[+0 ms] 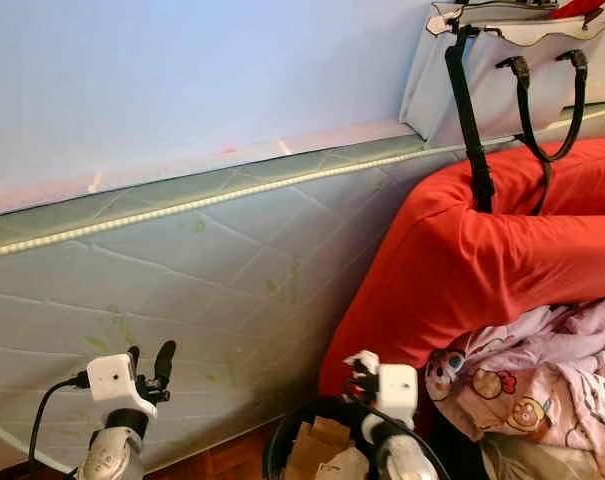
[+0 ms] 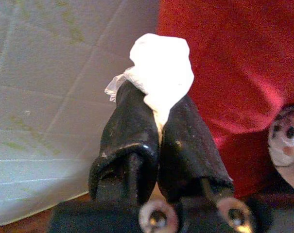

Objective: Clean up the room

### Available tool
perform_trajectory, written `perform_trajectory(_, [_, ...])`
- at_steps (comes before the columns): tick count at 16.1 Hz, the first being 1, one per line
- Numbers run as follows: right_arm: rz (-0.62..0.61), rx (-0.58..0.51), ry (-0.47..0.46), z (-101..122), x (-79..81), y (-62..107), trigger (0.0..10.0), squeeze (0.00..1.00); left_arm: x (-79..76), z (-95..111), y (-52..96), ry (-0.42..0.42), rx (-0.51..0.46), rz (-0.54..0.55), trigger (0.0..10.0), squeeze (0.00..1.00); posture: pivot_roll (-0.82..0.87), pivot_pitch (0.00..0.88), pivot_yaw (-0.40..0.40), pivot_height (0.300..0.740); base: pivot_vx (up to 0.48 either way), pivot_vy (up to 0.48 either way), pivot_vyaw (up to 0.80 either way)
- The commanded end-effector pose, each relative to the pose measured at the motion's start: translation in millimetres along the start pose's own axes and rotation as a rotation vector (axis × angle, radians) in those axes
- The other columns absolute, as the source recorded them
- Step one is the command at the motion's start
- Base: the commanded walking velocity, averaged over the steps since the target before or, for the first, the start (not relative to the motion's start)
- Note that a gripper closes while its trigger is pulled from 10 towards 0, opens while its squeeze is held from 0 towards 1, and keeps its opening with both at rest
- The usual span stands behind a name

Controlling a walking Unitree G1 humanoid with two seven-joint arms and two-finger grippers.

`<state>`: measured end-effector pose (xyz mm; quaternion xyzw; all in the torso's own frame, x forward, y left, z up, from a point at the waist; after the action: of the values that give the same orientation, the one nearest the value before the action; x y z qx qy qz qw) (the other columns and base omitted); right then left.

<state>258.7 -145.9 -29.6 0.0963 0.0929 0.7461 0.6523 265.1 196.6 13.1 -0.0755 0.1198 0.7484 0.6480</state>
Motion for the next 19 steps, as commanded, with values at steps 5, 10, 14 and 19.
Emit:
perform_trajectory(5, [-0.003,0.022,0.030,6,-2.3,-4.7,10.0,0.00,-7.4,5,-2.0,-0.006,0.025,-0.011,10.0,0.00,0.03,0.000,-0.082,0.716,0.000,0.000,0.00])
perform_trajectory(10, [-0.024,0.036,0.046,6,-8.2,-4.9,10.0,0.00,-8.4,5,-3.5,0.004,0.040,-0.008,10.0,0.00,0.02,0.003,-0.083,0.681,0.000,0.000,0.00])
perform_trajectory(14, [-0.018,0.047,0.046,5,-6.1,-5.8,10.0,0.00,-10.5,8,-6.8,0.008,0.040,-0.016,10.0,0.00,0.02,0.011,-0.079,0.681,0.000,0.000,0.00])
perform_trajectory(19, [0.001,0.073,0.040,1,-0.5,-7.6,10.0,0.00,-9.6,8,-7.2,0.004,0.047,-0.016,10.0,0.00,0.03,0.014,-0.077,0.656,0.000,0.000,0.00])
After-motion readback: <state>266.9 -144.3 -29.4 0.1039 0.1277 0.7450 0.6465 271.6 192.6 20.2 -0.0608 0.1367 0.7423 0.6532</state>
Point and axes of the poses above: a point about 5 cm out from each wrist's last joint towards the gripper, its own y axis pointing back from the gripper into the wrist, its own z axis along the axis of the wrist's last joint, x = y × z, the point moved 3 cm from there along -y, pointing out of the wrist towards the gripper, and after that the axes turned 10 degrees about y, right-handed, at the moved point
